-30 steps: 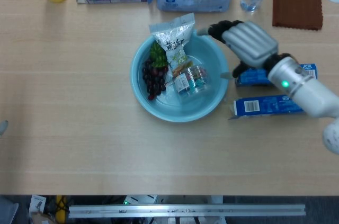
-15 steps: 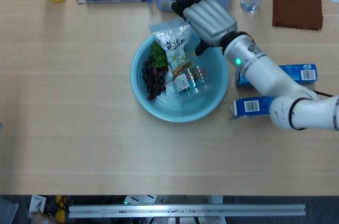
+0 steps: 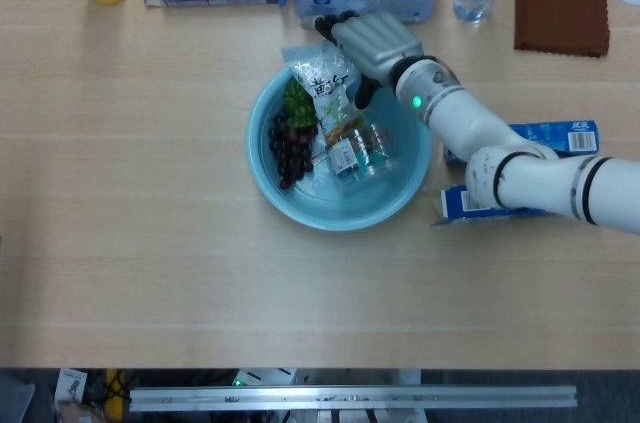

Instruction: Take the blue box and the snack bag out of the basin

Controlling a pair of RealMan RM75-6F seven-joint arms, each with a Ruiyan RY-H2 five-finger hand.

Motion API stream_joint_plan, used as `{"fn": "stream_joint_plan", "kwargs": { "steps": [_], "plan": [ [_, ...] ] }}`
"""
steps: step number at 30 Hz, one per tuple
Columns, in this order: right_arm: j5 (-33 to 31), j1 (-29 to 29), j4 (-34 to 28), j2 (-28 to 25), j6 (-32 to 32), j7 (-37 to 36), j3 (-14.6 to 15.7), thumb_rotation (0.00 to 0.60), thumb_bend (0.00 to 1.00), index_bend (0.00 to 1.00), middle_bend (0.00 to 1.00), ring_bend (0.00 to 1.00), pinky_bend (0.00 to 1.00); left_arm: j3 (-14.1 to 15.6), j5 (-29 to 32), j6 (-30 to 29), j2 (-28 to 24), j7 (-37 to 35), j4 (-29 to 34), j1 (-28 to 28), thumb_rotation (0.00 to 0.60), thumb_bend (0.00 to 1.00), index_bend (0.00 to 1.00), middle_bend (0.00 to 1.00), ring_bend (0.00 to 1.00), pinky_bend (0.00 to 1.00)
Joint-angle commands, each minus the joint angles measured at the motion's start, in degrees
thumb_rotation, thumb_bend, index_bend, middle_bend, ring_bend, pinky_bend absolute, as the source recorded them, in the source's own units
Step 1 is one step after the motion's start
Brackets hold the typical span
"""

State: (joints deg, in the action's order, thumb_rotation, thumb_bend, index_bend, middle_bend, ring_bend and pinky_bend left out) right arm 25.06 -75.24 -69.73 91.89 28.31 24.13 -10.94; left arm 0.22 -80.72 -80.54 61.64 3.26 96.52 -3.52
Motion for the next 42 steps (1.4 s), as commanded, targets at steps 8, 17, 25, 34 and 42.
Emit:
{"fn": "stream_joint_plan", "kwargs": {
  "steps": [8, 17, 25, 34, 42],
  "plan": [
    [11.36, 3.59, -2.7, -0.14, 0.14, -7.24, -0.66, 0.6, 0.0, 0.27, 0.35, 0.34, 0.53, -0.21, -0.05, 1.57, 0.67, 0.09, 0.1, -0.98, 0.6, 0.19, 0.02, 0.1, 0.07, 0.05],
    [15.33, 4.42, -2.53, 2.05, 4.02, -8.03, 0.86, 0.6, 0.23, 0.51, 0.46, 0.46, 0.68, -0.13, -0.16, 1.39, 0.72, -0.67, -0.53, -0.77, 0.6, 0.19, 0.02, 0.1, 0.07, 0.05],
    [18.29, 6.2, -4.91, 1.27, 6.97, -10.61, -0.51, 0.6, 0.43, 0.66, 0.56, 0.59, 0.82, -0.08, -0.01, 1.02, 0.52, -1.22, -0.9, -0.34, 0.6, 0.19, 0.02, 0.1, 0.07, 0.05],
    [23.57, 9.75, -12.51, -5.16, 9.37, -15.28, -2.83, 0.6, 0.43, 0.67, 0.57, 0.6, 0.83, -0.15, -0.38, 1.01, 0.54, -1.59, -1.16, -0.41, 0.6, 0.19, 0.02, 0.1, 0.07, 0.05],
    [28.92, 15.43, -20.72, -15.47, 14.43, -18.8, -4.03, 0.6, 0.42, 0.67, 0.57, 0.6, 0.83, -0.19, -0.3, 1.51, 0.54, -2.07, -1.73, -0.6, 0.6, 0.19, 0.02, 0.1, 0.07, 0.05]
  ]
}}
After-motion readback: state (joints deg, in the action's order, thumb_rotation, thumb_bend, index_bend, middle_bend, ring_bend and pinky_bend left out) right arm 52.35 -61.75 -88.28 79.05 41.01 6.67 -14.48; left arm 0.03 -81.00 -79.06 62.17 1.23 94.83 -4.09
